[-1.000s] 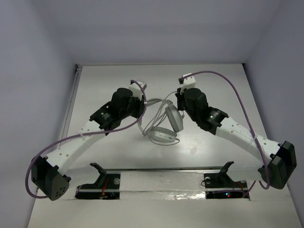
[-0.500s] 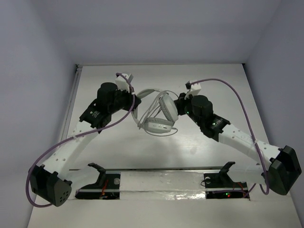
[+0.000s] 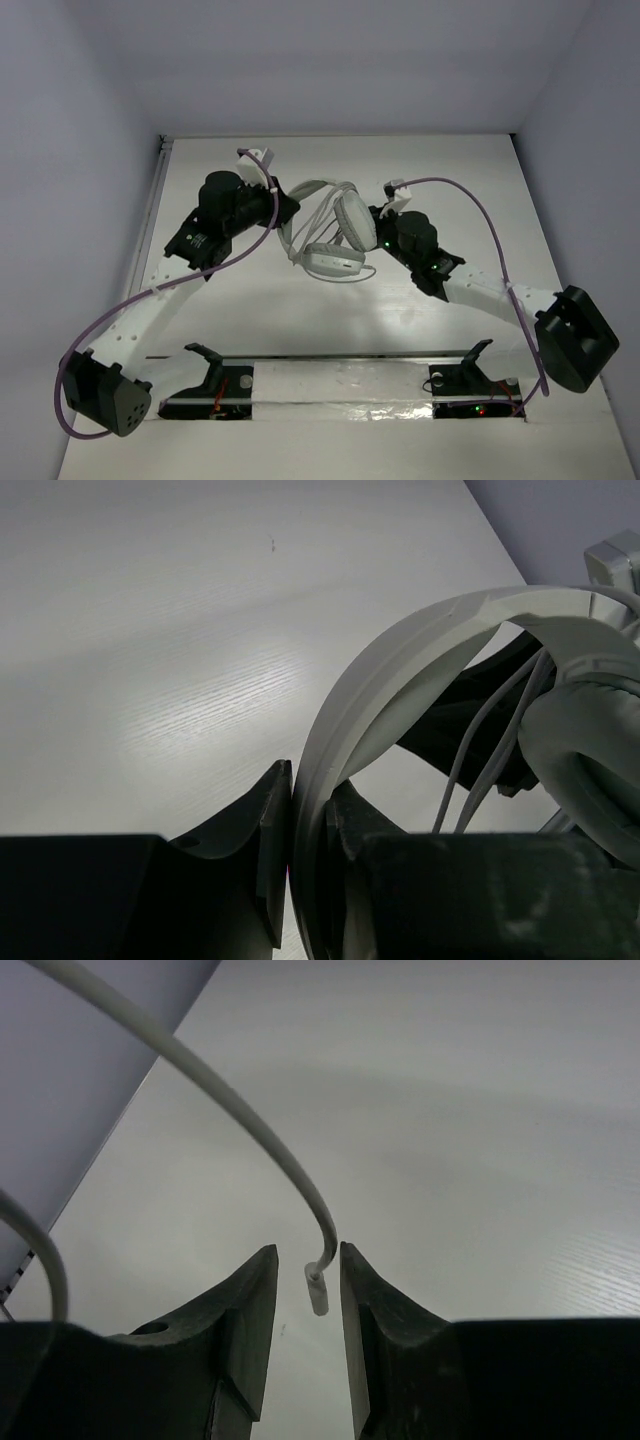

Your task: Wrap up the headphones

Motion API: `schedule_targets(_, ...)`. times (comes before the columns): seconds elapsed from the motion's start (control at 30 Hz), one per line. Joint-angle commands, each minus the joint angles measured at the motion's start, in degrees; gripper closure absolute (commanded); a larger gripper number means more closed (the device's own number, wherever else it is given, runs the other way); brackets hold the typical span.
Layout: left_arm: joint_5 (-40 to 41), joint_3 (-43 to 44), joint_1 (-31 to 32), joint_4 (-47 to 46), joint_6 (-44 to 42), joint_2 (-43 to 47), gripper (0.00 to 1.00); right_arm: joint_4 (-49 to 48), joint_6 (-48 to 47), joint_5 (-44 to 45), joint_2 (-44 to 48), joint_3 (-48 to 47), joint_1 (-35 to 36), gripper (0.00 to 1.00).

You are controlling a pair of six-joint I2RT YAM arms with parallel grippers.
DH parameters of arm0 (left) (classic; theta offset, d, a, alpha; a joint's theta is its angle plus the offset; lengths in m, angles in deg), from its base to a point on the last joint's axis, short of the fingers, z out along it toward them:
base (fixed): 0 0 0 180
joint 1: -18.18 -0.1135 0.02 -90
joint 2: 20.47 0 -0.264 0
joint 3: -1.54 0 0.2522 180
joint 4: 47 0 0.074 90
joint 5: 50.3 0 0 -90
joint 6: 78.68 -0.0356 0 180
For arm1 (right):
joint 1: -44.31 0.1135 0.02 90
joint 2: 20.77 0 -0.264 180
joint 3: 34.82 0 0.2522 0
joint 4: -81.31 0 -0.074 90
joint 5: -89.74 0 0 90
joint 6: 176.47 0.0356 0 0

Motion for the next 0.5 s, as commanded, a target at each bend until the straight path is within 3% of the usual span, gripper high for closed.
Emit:
schedule_targets(0.0,-3.95,3.57,0.48,-10.01,6.54,3.00,1.00,-7.91,1.40,-3.65,-1.32,0.83,0.49,0.62)
schedule_targets(0.33,1.67,-0.12,0.48,-12.21,10.22,5.11,1.00,-12.04,4.47,-7.78,-3.17,2.67,-0.04,0.63)
schedule_targets(0.4,4.57,-1.34,0.48,-12.47,10.58,6.24,1.00,-11.43,4.39,-7.08,-1.78,3.20,-0.04,0.57)
schedule_targets(0.47,9.66,-2.05,0.48,-11.60,11.11,7.21,1.00,-9.77,4.39,-5.50,0.60,3.99,-0.04,0.42)
